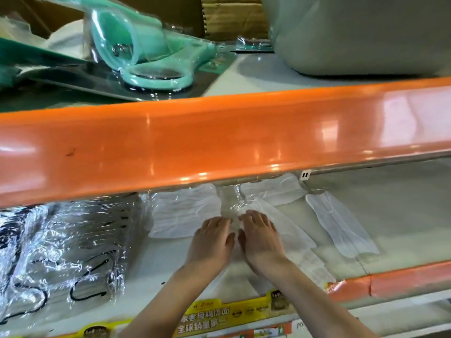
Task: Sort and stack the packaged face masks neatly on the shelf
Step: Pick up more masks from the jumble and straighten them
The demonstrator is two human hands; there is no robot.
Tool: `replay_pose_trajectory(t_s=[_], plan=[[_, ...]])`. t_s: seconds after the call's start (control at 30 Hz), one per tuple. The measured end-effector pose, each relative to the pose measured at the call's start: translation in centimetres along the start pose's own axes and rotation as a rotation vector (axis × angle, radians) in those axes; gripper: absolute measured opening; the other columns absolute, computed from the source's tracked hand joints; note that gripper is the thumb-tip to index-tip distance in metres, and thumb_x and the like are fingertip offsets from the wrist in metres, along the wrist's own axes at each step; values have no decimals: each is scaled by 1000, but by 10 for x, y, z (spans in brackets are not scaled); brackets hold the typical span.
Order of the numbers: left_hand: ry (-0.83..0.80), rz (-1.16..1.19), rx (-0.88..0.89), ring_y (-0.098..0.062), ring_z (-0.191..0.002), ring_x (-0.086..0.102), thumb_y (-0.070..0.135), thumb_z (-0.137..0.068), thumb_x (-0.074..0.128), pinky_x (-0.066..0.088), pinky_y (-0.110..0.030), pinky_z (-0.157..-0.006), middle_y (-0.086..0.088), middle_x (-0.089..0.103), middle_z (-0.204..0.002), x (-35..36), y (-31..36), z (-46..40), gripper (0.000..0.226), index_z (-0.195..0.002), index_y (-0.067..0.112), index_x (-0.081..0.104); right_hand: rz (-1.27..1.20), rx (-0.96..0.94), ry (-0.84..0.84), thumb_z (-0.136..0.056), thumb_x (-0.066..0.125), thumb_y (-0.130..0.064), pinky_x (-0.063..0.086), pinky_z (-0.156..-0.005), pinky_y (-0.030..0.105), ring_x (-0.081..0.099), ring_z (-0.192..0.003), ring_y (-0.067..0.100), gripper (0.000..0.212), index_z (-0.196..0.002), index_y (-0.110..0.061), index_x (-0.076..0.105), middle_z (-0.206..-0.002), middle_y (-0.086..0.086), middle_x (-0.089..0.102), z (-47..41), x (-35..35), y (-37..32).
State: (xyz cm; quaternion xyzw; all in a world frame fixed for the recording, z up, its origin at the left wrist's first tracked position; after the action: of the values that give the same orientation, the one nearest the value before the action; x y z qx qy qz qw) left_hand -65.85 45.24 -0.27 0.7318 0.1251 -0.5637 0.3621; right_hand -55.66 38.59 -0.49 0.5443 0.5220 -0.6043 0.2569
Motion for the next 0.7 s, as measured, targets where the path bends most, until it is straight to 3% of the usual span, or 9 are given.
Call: replay_pose_trajectory(t_s=[0.2, 0.43, 0.5, 0.57, 0.7], plan=[[-39, 246, -64, -19, -122, 48, 25, -98, 45, 38, -29, -99, -3, 52, -134, 25, 45, -3, 36, -133, 19, 49, 47, 165, -21, -96, 44, -42, 23, -109, 31, 25, -137, 22, 51, -141, -19, 33, -146, 2, 31, 21, -13, 49], [35, 628, -395, -19, -112, 55, 11, -93, 49, 43, -29, -95, -8, 55, -128, 53, 55, -7, 39, -132, 10, 46, 103, 213, -55, -93, 45, -47, 29, -109, 38, 31, -134, 30, 56, -137, -13, 37, -141, 9, 38, 32, -8, 82], [54, 664, -459, -20, -111, 56, 8, -92, 48, 43, -29, -94, -8, 59, -123, 53, 53, -8, 36, -128, 8, 49, 134, 179, -7, -86, 50, -47, 41, -99, 43, 47, -122, 35, 54, -124, -8, 53, -128, 13, 52, 32, -6, 85], [55, 709, -496, -22, -111, 56, 7, -91, 47, 44, -31, -94, -7, 59, -121, 51, 54, -8, 35, -126, 8, 50, 143, 140, 32, -75, 59, -48, 52, -80, 43, 62, -100, 34, 50, -103, -8, 64, -105, 13, 63, 32, -2, 89], [37, 803, -523, -25, -109, 57, 4, -89, 47, 47, -38, -95, -10, 58, -120, 51, 67, -10, 40, -129, 10, 45, 174, 73, 135, -52, 86, -38, 53, -56, 35, 63, -70, 25, 44, -79, -13, 63, -77, 4, 62, 32, -7, 87]])
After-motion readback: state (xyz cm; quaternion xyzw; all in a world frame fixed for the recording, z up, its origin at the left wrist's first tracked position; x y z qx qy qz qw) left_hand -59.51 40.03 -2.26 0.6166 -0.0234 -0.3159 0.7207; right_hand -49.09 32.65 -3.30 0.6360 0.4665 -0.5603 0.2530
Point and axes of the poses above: each hand's wrist, its own z-axis away from the middle knuckle, its own x-axis out of the palm, y = z × x, the point moved 4 cm from there along -z, towards the middle knuckle
